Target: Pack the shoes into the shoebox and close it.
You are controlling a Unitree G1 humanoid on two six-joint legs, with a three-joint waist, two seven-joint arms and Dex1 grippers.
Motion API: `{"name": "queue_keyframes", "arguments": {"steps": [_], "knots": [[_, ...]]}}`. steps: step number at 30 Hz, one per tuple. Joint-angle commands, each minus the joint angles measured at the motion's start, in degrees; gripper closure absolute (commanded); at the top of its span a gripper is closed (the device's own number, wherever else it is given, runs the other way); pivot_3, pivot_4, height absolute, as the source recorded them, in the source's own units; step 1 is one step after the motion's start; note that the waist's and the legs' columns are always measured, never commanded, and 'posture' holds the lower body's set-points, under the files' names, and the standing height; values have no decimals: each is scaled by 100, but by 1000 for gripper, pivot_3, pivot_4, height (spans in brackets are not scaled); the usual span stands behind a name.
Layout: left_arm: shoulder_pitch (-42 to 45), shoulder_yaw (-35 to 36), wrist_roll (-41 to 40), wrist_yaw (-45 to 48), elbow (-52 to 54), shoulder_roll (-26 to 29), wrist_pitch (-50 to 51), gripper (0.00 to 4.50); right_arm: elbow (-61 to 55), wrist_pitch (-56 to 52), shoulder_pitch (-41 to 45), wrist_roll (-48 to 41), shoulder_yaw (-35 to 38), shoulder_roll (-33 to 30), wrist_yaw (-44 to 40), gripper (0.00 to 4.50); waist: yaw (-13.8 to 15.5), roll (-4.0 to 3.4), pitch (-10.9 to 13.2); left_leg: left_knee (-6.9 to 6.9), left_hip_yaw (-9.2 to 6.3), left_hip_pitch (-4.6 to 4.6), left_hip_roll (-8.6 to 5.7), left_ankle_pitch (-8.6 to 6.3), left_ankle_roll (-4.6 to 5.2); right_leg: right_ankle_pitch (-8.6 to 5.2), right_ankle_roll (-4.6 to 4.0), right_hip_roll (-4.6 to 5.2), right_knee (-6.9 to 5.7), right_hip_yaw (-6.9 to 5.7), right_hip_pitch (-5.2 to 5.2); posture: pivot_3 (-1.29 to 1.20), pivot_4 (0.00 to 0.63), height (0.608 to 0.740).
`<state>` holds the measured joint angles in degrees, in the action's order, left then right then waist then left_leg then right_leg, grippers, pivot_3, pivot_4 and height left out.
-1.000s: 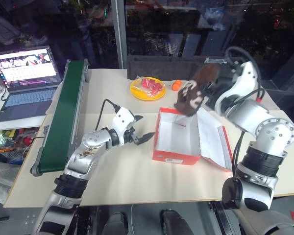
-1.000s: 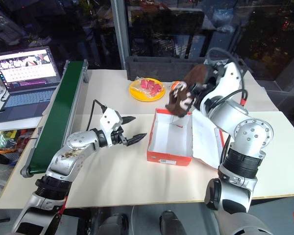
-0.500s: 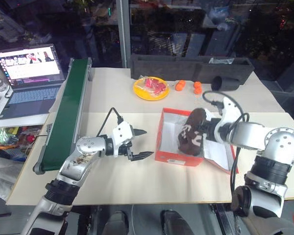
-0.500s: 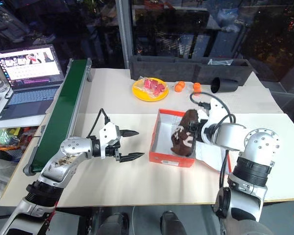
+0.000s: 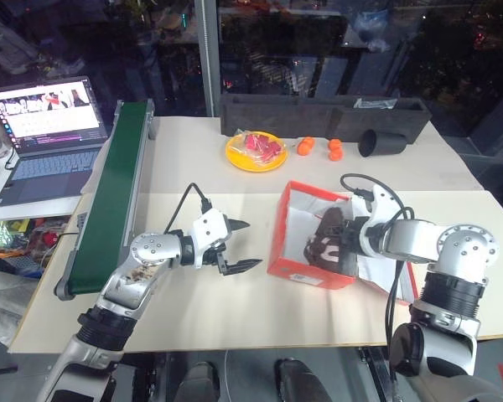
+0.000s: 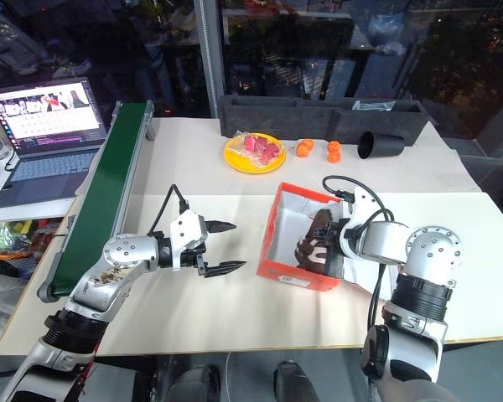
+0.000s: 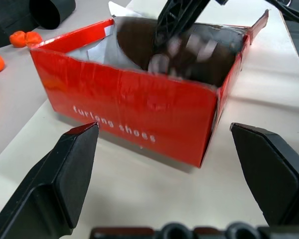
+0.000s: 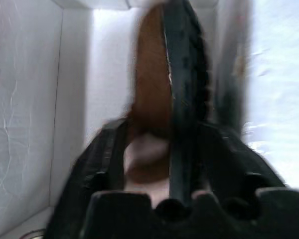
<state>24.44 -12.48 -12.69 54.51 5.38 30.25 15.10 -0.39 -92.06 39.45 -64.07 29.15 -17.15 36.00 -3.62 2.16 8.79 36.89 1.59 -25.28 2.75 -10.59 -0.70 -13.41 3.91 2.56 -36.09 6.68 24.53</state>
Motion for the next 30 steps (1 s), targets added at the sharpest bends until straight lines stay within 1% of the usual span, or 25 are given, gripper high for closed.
{"name": "queue_keyframes", "arguments": {"steps": [1, 2, 4, 9, 11, 12, 13, 15, 16, 17, 19, 21, 22, 23, 25, 28, 30], "knots": [[100, 70, 43, -57, 151, -35, -118, 0, -167, -44, 333, 132, 372, 301, 60, 186, -1, 0, 0, 0, 0, 0, 0, 0, 0, 0, 0, 0, 0, 0, 0, 0, 150, 719], [112, 85, 57, -80, 127, -51, -132, 0, -232, -44, 467, 135, 462, 438, 116, 186, -2, 0, 0, 0, 0, 0, 0, 0, 0, 0, 0, 0, 0, -1, 0, 0, 150, 719], [201, 171, 150, -270, -25, -137, -249, 0, -542, -27, 821, 270, 295, 506, 39, 186, -22, -3, 1, 0, 0, 0, 0, 0, 0, 0, 0, 0, -2, 0, 1, 0, 150, 719], [800, 800, 652, -1855, -942, -647, -642, 0, -1501, 431, 1389, 776, -829, 76, -691, 186, -8, -10, 6, 2, -5, -1, 0, 0, 0, 0, 0, -1, -5, -7, 3, 0, 150, 719], [1091, 1343, 723, -2916, -1366, -922, -513, 0, -2168, 1128, 1426, 1252, -1910, -529, -1548, 186, 8, -10, 6, 1, -8, -1, 0, 0, 0, 0, 0, 0, -1, -10, 2, 0, 150, 719], [1179, 1525, 713, -3230, -1487, -1015, -443, 0, -2376, 1444, 1403, 1464, -2300, -757, -1902, 186, 17, -9, 6, 2, -9, -4, -2, 0, 0, -1, 3, 3, 1, -11, 2, 0, 150, 719], [1231, 1627, 709, -3405, -1562, -1076, -410, 0, -2483, 1708, 1360, 1653, -2557, -914, -2182, 186, 16, -9, 5, 2, -10, -7, -2, 0, 1, -2, 5, 4, 5, -13, 2, 0, 150, 719], [1359, 2261, 522, -4333, -1615, -1363, -69, 0, -2901, 2490, 999, 1579, -2861, -880, -3277, 186, 5, -8, 5, 2, -10, -5, -2, -5, 7, -3, 7, 4, 6, -11, 0, 0, 150, 719], [1375, 2566, 395, -4691, -1591, -1486, 94, 0, -3264, 3090, 689, 1516, -2922, -910, -4101, 186, 2, -6, 4, 1, -13, -4, -1, -6, 8, -4, 8, 4, 6, -14, -5, 0, 150, 719], [1369, 2769, 358, -4966, -1559, -1548, 215, 0, -3455, 3443, 386, 1464, -2918, -963, -4645, 186, 11, -6, 4, 1, -16, -5, 0, -8, 11, -4, 8, 3, 6, -16, -6, 0, 150, 719], [1320, 2977, 325, -5222, -1511, -1567, 484, 0, -3573, 3974, -207, 1572, -2952, -1171, -5479, 186, 24, -6, 4, 2, -31, -17, 0, -9, 11, -3, 8, 3, 0, -30, -10, 0, 150, 719], [1275, 3074, 322, -5353, -1620, -1480, 827, 0, -3455, 4425, -739, 1879, -3058, -1357, -6021, 186, 70, -6, 4, 10, -43, -28, -4, -9, 11, -2, 10, 8, -5, -43, -11, 0, 150, 719], [1247, 3184, 246, -5411, -1676, -1459, 948, 0, -3349, 4511, -977, 1894, -3058, -1399, -6213, 186, 103, -6, 4, 12, -46, -26, -10, -9, 11, -2, 10, 14, -5, -48, -16, 0, 150, 719], [1220, 3267, 135, -5342, -1705, -1439, 938, 0, -3311, 4564, -1201, 1875, -3094, -1484, -6468, 87, 118, -5, 4, 15, -45, -24, -13, -8, 10, -2, 10, 16, -5, -50, -18, 0, 150, 719], [1177, 3325, 67, -5158, -1787, -1312, 877, 0, -3218, 4869, -1514, 2129, -3203, -1570, -6772, 87, 146, -5, 4, 27, -47, -18, -13, -7, 8, -2, 10, 16, 3, -54, -21, 0, 150, 719], [1137, 3180, 105, -4820, -2013, -1029, 975, 0, -3131, 5313, -1775, 2629, -3417, -1635, -7010, 87, 147, -5, 4, 30, -49, -9, -12, -1, -2, -3, 8, 12, -8, -55, -20, 0, 150, 719], [1116, 3013, 230, -4632, -2158, -815, 958, 0, -3195, 5328, -1990, 2632, -3475, -1632, -7154, 87, 144, -5, 4, 32, -50, 3, -11, 2, -6, -2, 7, 8, -13, -55, -27, 0, 150, 719]]}}
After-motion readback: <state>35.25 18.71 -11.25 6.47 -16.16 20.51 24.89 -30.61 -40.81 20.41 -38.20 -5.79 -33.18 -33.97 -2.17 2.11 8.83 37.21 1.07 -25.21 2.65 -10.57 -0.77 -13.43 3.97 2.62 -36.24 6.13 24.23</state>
